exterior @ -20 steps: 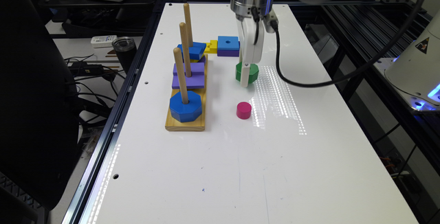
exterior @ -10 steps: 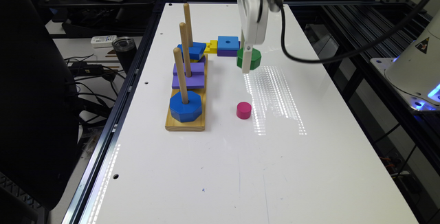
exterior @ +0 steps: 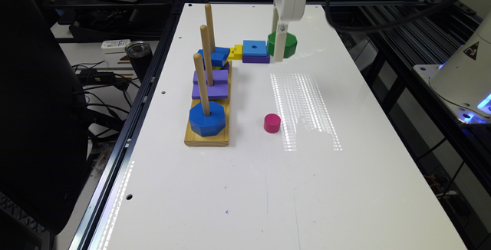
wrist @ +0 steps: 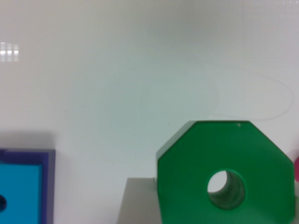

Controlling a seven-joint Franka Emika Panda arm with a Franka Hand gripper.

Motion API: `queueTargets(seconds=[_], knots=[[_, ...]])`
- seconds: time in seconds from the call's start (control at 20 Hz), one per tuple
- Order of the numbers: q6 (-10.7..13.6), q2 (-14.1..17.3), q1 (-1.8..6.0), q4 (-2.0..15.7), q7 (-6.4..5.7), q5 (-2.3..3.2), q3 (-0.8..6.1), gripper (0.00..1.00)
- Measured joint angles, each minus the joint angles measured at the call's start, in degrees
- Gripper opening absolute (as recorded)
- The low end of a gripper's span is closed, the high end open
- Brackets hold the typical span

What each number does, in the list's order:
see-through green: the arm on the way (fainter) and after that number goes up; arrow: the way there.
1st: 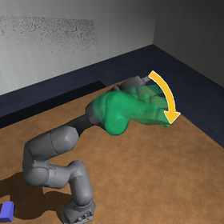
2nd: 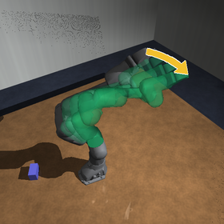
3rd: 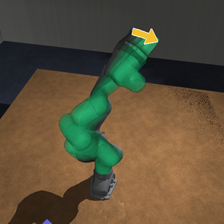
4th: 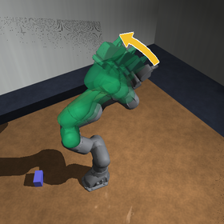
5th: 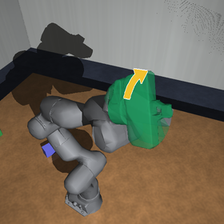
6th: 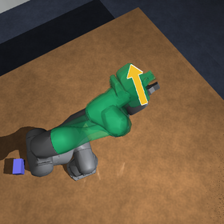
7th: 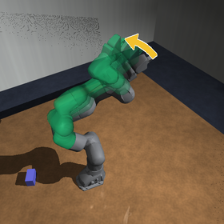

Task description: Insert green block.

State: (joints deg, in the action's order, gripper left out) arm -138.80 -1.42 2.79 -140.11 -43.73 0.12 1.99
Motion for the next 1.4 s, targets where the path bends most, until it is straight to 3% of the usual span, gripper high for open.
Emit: queueTargets(seconds=[0.6,1.0,1.4], knots=[[6.7,-6.5,0.00,1.18,0.00,-0.07,0.00,0.00],[10.1,-7.8,0.00,3.26,0.00,-0.11,0.00,0.00],[11.1,-8.1,0.00,3.91,0.00,-0.13,0.00,0.00]])
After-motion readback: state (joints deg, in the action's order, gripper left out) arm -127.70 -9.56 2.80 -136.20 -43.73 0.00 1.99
